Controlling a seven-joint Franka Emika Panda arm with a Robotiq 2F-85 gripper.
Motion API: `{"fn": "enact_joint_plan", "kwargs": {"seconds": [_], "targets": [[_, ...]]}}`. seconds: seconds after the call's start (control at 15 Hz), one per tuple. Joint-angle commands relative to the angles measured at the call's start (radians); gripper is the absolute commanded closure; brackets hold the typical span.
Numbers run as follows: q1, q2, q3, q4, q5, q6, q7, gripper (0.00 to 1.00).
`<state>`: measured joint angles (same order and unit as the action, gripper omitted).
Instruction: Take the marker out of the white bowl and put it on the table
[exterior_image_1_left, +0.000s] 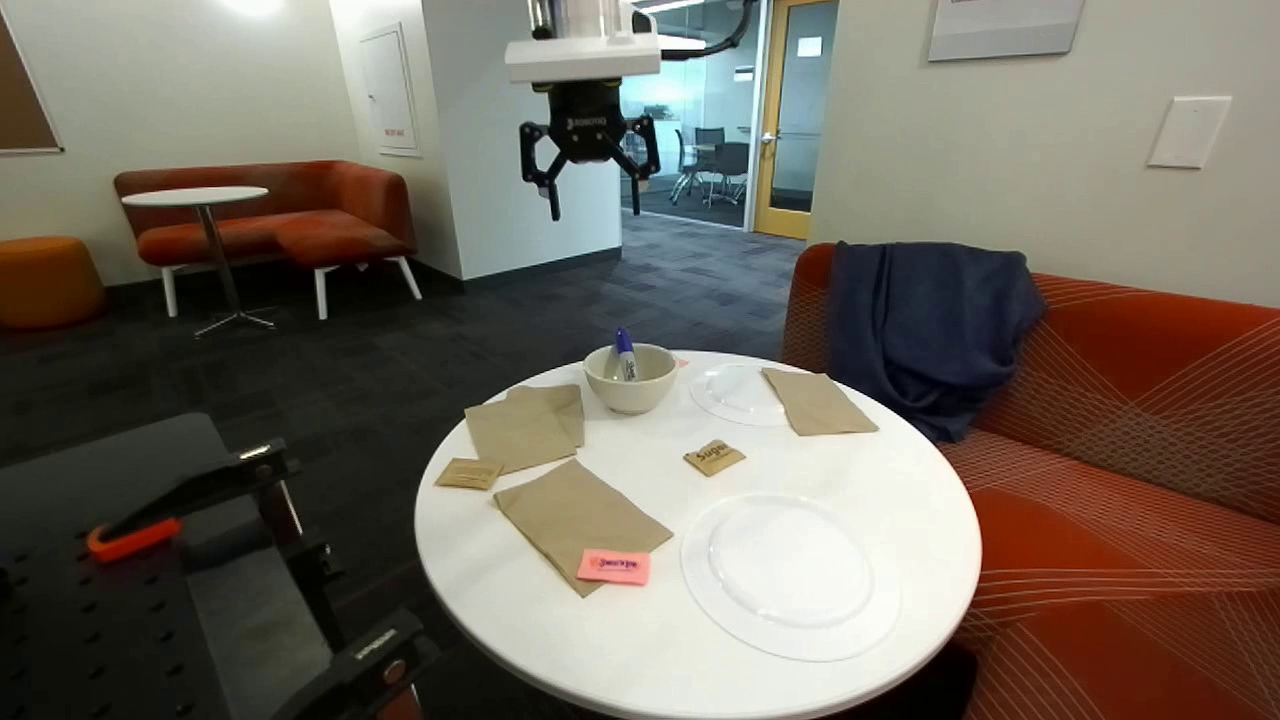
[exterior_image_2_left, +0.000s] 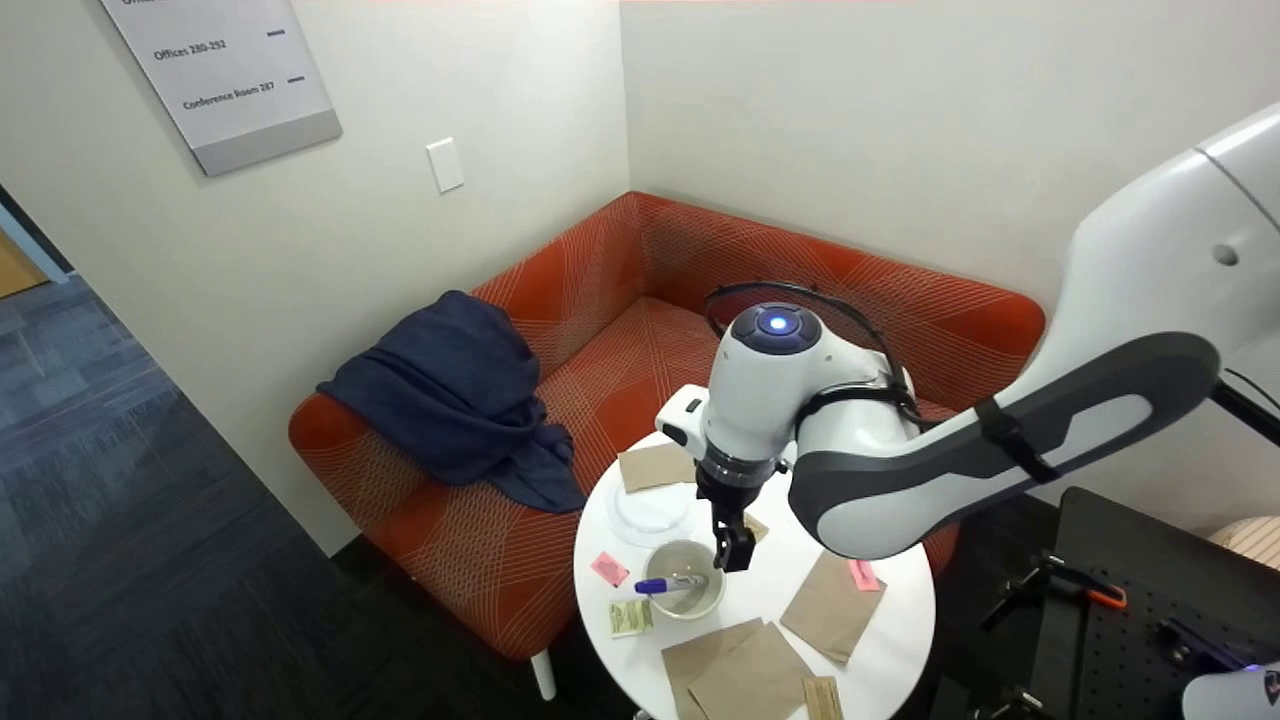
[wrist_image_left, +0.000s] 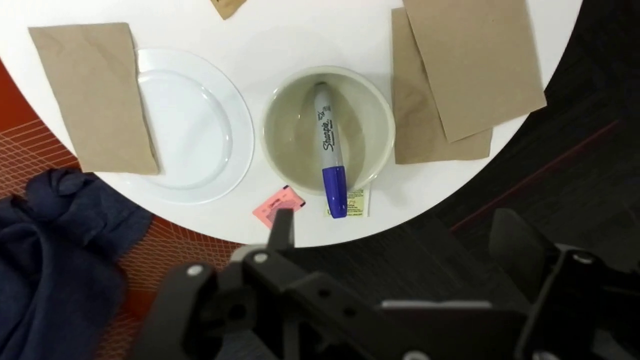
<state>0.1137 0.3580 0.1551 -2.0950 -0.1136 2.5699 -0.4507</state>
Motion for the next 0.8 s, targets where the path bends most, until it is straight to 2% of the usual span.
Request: {"fn": "enact_joint_plan", "kwargs": {"seconds": [0.0,0.07,0.73], "targets": [[-0.019,0.084,0.021,0.072,-0.004,-0.018,-0.028,0.00],[-0.013,0.042,0.015,0.026,-0.009,-0.004,0.006,0.00],[-0.011,0.065,0.016,0.036,-0.015,-0.004,0.003,0.00]]}}
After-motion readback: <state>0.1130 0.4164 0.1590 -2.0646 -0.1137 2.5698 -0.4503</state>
